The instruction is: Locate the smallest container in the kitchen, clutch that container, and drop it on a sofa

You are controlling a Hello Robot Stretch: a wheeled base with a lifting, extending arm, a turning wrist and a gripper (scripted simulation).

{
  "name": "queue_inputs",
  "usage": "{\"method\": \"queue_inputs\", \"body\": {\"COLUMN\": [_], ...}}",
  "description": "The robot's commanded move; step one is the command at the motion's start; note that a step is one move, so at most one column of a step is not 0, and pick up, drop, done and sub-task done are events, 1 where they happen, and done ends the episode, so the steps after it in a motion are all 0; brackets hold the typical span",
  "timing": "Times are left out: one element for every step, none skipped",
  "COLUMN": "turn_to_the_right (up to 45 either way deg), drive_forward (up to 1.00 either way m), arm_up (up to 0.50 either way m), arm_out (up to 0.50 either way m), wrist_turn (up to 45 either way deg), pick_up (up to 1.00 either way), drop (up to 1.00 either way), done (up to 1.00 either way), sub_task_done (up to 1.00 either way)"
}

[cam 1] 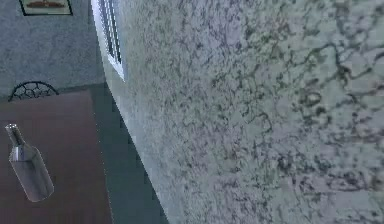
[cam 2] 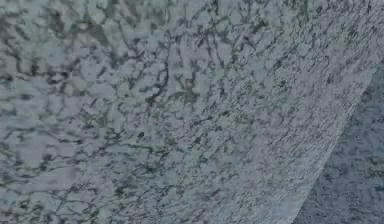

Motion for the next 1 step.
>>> {"method": "queue_inputs", "body": {"turn_to_the_right": [-24.0], "drive_forward": [0.00], "arm_up": [0.00], "arm_out": [0.00], "wrist_turn": [0.0], "pick_up": [0.00], "drop": [0.00], "done": [0.00], "sub_task_done": [0.00]}}
